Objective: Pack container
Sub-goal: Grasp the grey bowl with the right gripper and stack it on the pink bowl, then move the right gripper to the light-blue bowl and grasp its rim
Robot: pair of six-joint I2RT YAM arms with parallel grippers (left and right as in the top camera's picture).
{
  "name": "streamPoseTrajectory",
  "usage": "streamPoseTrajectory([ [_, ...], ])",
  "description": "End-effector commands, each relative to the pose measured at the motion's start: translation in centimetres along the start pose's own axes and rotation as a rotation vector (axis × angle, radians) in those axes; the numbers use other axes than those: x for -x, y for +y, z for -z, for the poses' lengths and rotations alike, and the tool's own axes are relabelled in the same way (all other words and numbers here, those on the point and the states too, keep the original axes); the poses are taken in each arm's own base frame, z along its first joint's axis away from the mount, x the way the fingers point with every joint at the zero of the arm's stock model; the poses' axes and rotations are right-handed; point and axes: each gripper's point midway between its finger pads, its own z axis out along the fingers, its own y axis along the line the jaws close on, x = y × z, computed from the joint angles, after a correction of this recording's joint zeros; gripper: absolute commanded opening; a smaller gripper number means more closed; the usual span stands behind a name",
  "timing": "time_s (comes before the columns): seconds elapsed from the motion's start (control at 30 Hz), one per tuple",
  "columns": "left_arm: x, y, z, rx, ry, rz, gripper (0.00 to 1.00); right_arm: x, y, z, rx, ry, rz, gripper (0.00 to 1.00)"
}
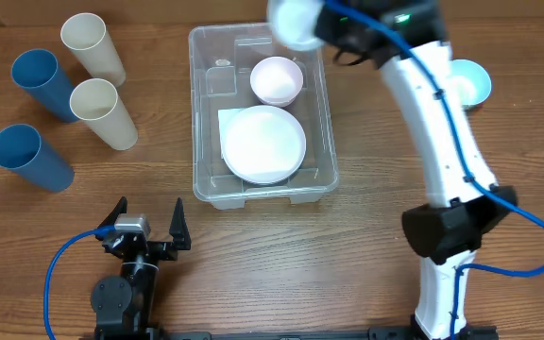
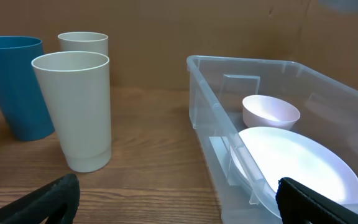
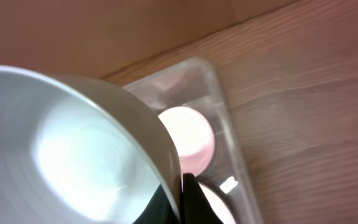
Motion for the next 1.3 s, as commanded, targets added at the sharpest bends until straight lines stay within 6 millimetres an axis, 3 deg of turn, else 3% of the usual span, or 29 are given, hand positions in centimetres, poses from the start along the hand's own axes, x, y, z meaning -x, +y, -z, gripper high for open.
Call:
streamPoseTrajectory([
  [0.0, 0.0, 0.0, 0.0, -0.003, -0.003, -0.022, 1.0, -1.5, 0.7, -2.5, -0.047, -0.025, 0.033, 0.04],
  [0.33, 0.0, 0.0, 0.0, -0.003, -0.003, -0.022, 1.0, -5.9, -1.4, -11.1, -0.134, 0.062, 0.042, 0.07],
  [0.4, 0.0, 0.0, 0.0, -0.003, -0.003, -0.022, 1.0, -6.6, -1.6, -12.2, -0.135, 0.084, 0.068, 0.17],
  [0.47, 0.0, 0.0, 0.0, -0.003, -0.003, -0.022, 1.0, -7.4, -2.0, -13.4, -0.148, 0.106, 0.075, 0.48],
  [0.5, 0.0, 0.0, 0.0, -0.003, -0.003, -0.022, 1.0, -7.7, -2.1, -13.7, -0.149, 0.114, 0.088, 0.55],
  [0.53, 0.0, 0.0, 0.0, -0.003, -0.003, -0.022, 1.0, -7.9, -2.0, -14.0, -0.145, 0.122, 0.102, 0.6],
  [0.67, 0.0, 0.0, 0.0, -0.003, -0.003, -0.022, 1.0, -8.0, -1.9, -13.9, -0.133, 0.134, 0.174, 0.64],
  [0.8, 0.0, 0.0, 0.0, -0.003, -0.003, -0.022, 1.0, -7.8, -0.1, -11.9, -0.094, 0.153, 0.238, 0.64],
  [0.97, 0.0, 0.0, 0.0, -0.003, -0.003, -0.022, 1.0, -4.0, 2.8, -4.9, -0.014, 0.081, 0.221, 0.72],
  [1.03, 0.0, 0.0, 0.0, -0.003, -0.003, -0.022, 1.0, -1.5, 2.3, -1.7, -0.003, 0.033, 0.164, 0.74],
  [1.1, 0.0, 0.0, 0.0, -0.003, -0.003, -0.022, 1.0, 1.6, -0.1, 1.1, -0.018, -0.017, 0.064, 0.75],
  [1.17, 0.0, 0.0, 0.0, -0.003, -0.003, -0.022, 1.0, 3.7, -3.6, 2.3, -0.064, -0.039, -0.045, 0.75],
  [1.2, 0.0, 0.0, 0.0, -0.003, -0.003, -0.022, 1.0, 4.5, -5.8, 2.5, -0.1, -0.038, -0.111, 0.75],
  [1.27, 0.0, 0.0, 0.0, -0.003, -0.003, -0.022, 1.0, 5.9, -12.7, 2.6, -0.214, -0.018, -0.288, 0.75],
])
